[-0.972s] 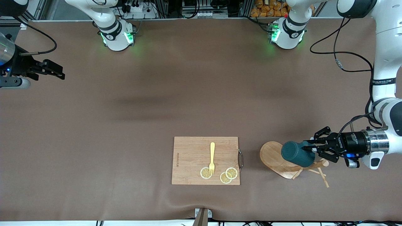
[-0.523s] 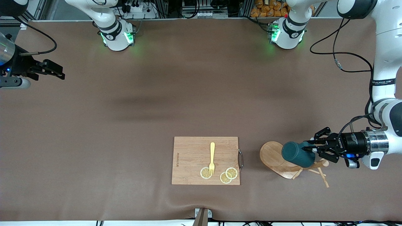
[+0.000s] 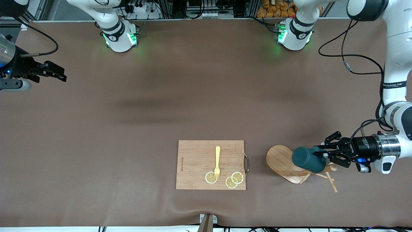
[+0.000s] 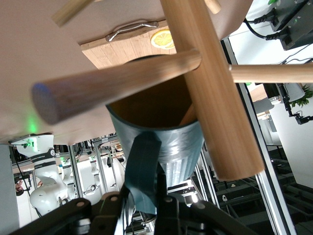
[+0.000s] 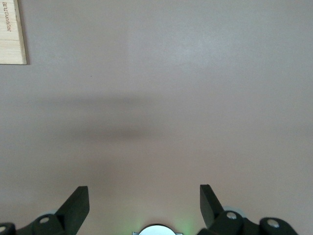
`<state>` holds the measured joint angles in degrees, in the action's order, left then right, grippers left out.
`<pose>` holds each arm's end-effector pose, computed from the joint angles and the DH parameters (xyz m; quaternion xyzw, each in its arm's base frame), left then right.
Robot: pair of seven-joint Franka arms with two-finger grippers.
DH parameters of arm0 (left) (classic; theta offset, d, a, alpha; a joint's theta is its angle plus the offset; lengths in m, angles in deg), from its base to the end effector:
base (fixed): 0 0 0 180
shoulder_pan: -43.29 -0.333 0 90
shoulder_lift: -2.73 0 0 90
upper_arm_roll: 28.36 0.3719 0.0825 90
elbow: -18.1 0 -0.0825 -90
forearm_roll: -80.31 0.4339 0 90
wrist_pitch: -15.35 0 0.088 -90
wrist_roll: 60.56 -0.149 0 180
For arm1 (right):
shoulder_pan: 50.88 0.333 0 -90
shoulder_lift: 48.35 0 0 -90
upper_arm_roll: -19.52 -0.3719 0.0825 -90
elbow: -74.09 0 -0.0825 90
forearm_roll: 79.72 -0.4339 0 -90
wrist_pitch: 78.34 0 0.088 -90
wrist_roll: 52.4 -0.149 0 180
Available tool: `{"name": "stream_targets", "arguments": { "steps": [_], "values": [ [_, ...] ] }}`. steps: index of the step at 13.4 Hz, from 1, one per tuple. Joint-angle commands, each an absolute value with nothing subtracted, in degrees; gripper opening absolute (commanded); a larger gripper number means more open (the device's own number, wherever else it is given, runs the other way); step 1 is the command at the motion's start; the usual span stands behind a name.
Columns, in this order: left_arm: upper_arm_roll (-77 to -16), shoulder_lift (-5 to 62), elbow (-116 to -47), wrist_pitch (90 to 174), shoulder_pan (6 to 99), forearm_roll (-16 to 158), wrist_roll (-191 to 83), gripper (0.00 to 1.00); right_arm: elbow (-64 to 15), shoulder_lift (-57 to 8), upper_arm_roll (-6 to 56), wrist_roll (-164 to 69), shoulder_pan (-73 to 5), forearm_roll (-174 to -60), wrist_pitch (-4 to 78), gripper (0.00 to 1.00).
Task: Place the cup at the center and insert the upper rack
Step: 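Open the left gripper and pull it away from the hanging mug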
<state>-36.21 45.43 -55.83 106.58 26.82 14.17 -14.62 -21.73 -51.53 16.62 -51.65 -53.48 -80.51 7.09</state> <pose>0.8035 0.0159 0.3517 0.6400 0.4828 -0.3511 0.4837 0.5676 0.0059 0.6124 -0.9980 -0.0091 0.0629 0.0057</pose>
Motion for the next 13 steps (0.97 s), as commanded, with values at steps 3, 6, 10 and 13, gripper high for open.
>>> {"name": "stream_targets", "arguments": {
  "steps": [3,6,10,13],
  "values": [
    [-36.36,46.24,-55.38,105.61,26.33,12.9,-15.56,0.01,-22.16,-52.13,16.79,-52.4,-53.07,-81.04,7.18,1.0],
    [-36.44,46.24,-55.29,105.88,26.94,11.59,-13.11,0.94,-22.16,-52.22,16.79,-52.4,-53.07,-81.04,7.09,1.0],
    [-37.23,45.45,-54.94,105.71,26.34,11.32,-7.22,1.0,-22.16,-52.22,16.79,-52.4,-53.07,-81.04,7.0,1.0],
    [-37.41,42.56,-54.85,104.3,26.24,9.39,-2.04,1.0,-22.24,-52.22,16.79,-52.4,-53.16,-81.04,7.18,1.0]
  ]
}}
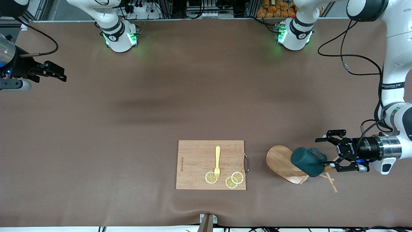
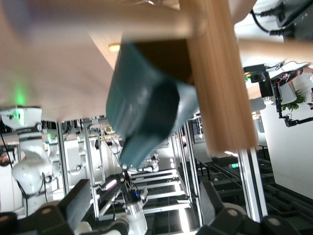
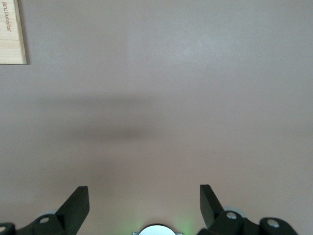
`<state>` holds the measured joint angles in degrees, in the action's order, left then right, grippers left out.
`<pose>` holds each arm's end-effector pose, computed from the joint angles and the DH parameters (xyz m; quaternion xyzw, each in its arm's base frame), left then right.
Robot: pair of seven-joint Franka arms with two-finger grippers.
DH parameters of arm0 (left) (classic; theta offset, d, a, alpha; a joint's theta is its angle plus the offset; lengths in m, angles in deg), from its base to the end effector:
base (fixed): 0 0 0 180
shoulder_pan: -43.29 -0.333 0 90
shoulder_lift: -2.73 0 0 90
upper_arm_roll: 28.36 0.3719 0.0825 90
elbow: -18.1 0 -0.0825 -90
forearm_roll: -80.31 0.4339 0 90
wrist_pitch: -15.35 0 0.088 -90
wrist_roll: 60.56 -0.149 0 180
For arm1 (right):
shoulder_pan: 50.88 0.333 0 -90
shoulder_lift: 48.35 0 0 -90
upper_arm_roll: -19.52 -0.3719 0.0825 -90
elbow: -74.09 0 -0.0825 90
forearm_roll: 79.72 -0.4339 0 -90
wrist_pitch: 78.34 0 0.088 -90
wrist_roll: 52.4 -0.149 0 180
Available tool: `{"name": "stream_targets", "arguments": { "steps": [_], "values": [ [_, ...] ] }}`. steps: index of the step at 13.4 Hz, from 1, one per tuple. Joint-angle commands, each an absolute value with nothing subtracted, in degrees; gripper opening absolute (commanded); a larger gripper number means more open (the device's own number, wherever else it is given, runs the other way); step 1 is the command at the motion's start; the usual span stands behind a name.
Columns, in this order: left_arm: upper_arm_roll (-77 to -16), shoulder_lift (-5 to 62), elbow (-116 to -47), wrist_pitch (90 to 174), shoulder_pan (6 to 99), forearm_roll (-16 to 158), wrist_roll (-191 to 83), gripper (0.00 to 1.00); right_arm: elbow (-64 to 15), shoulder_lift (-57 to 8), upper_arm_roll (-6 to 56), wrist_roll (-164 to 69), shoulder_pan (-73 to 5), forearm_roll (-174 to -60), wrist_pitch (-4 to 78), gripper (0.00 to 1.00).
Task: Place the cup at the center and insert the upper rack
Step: 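Open the left gripper and pull it away from the hanging mug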
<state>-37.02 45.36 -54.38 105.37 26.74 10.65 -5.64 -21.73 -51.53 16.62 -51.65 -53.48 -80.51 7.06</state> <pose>0.8096 0.0068 0.3757 0.5900 0.5110 -0.3960 0.4837 0.5675 0.0059 0.6124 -0.9979 -0.0091 0.0632 0.0057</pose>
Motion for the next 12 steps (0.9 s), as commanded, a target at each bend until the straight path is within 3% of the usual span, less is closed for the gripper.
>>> {"name": "stream_targets", "arguments": {
  "steps": [1,3,12],
  "values": [
    [-37.41,41.5,-54.59,104.3,26.24,9.39,-0.2,1.0,-22.24,-52.22,16.71,-52.4,-53.07,-81.04,7.18,1.0],
    [-37.5,41.32,-51.0,104.3,26.33,8.95,6.73,1.0,-22.24,-52.22,16.71,-52.75,-52.99,-81.04,7.18,1.0],
    [-38.73,33.85,-50.98,103.42,27.3,8.95,10.99,1.0,-22.16,-52.39,16.71,-56.45,-50.17,-81.04,6.92,1.0]
  ]
}}
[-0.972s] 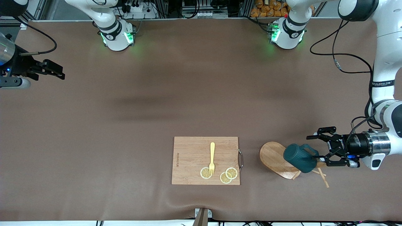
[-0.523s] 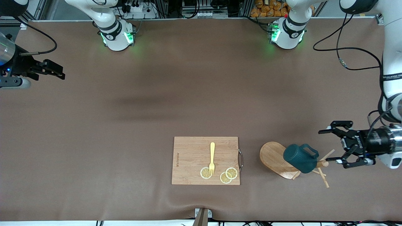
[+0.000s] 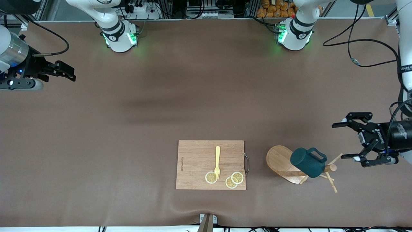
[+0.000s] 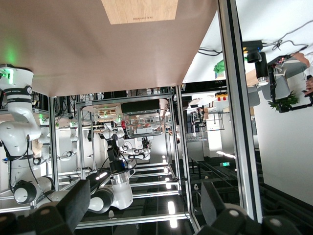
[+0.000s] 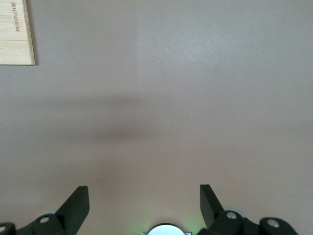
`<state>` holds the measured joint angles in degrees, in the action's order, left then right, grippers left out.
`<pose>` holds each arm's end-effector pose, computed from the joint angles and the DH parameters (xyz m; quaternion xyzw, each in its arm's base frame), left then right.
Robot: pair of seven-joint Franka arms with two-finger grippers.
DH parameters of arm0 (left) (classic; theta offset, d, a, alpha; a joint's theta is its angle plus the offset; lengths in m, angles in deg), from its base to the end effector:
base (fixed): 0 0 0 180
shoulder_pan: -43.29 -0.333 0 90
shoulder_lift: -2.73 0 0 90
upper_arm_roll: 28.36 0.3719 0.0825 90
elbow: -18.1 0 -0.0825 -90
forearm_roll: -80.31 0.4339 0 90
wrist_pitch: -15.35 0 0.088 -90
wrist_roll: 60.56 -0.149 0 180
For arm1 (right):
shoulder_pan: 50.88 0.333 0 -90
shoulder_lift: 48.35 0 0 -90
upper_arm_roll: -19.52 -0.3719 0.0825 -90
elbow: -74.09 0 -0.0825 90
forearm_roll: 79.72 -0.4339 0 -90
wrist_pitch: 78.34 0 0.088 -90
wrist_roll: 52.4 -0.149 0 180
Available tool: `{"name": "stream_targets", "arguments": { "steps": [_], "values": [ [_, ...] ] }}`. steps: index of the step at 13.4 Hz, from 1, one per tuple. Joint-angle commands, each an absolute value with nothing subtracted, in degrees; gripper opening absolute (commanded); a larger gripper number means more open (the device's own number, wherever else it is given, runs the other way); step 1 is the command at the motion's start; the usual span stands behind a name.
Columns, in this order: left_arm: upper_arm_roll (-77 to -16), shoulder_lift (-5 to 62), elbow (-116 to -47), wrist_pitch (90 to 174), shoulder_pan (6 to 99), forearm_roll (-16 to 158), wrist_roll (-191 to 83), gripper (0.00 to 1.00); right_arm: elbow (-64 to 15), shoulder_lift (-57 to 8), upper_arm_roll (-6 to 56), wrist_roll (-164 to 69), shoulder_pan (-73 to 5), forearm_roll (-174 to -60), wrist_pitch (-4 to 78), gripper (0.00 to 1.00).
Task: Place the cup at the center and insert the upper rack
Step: 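Open the left gripper and pull it away from the hanging mug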
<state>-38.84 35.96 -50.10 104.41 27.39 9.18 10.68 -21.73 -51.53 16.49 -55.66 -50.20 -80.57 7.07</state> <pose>0.7961 -0.0232 0.5484 0.5745 0.5283 -0.4024 0.4784 0.5662 0.0398 0.6124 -0.9980 -0.0039 0.0633 0.0021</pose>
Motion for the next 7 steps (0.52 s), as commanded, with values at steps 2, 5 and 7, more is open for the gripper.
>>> {"name": "stream_targets", "arguments": {
  "steps": [2,5,7],
  "values": [
    [-38.73,31.4,-51.16,103.33,28.87,12.44,8.54,1.0,-22.07,-52.31,16.79,-55.92,-50.26,-81.04,7.18,1.0],
    [-38.82,26.56,-51.42,103.33,32.82,24.99,-1.38,1.0,-22.16,-52.22,16.88,-55.39,-50.44,-79.55,7.79,1.0],
    [-38.82,26.2,-51.42,103.42,35.2,30.02,-2.02,1.0,-22.07,-52.22,16.97,-53.47,-50.61,-79.1,8.23,1.0]
  ]
}}
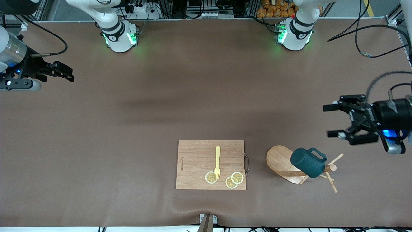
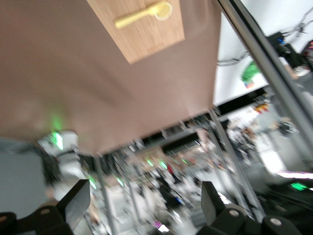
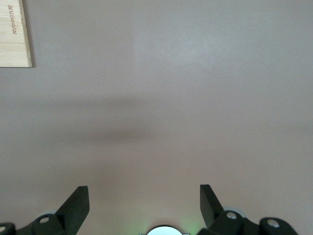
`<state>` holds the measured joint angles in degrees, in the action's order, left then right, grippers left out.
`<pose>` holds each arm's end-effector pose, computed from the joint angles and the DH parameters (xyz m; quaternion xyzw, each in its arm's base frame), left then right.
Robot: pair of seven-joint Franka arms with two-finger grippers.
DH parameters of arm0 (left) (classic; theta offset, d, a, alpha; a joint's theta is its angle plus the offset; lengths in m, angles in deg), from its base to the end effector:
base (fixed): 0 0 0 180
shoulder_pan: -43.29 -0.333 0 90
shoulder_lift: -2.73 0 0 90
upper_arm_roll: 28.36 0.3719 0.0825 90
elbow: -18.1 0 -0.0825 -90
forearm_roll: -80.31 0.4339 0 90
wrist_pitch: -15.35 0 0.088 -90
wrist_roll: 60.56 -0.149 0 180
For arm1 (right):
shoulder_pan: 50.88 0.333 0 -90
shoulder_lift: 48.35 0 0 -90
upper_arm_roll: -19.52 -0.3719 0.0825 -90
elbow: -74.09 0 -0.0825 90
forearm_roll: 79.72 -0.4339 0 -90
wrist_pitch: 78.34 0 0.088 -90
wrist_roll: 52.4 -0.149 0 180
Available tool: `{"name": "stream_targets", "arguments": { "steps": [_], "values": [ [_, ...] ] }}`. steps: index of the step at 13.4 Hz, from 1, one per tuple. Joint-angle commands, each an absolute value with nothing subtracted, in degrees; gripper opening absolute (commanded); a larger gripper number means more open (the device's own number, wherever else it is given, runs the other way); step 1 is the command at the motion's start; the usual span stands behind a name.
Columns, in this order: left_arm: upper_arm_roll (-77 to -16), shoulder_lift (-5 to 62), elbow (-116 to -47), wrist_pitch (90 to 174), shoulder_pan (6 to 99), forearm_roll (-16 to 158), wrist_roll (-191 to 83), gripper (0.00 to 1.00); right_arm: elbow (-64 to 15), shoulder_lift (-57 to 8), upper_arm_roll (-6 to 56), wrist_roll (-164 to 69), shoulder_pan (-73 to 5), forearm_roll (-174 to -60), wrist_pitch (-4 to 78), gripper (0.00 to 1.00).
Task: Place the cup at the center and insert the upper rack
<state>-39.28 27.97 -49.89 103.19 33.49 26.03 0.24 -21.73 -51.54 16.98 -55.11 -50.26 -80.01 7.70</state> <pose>0.7462 -0.1026 0.6131 0.7501 0.4405 -0.2826 0.4042 0.5683 0.0328 0.6133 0.9983 0.0038 -0.0575 0.0016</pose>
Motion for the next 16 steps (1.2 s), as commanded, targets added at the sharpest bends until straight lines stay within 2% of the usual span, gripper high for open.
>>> {"name": "stream_targets", "arguments": {
  "steps": [1,7,11,16],
  "values": [
    [-38.82,26.2,-51.33,103.42,36.08,32.22,-2.98,1.0,-22.07,-52.22,17.06,-53.54,-50.61,-79.1,8.15,1.0],
    [-38.82,21.47,-52.21,103.33,46.36,59.54,-17.02,1.0,-22.15,-52.39,17.15,-53.54,-50.7,-79.19,7.88,1.0],
    [-39.34,20.31,-52.39,99.55,48.38,70.17,-24.41,1.0,-22.16,-52.39,17.15,-53.46,-51.23,-79.63,7.97,1.0],
    [-43.91,19.96,-52.48,96.91,49.18,87.15,-28.83,1.0,-22.16,-52.39,17.15,-53.28,-51.32,-79.81,7.97,1.0]
  ]
}}
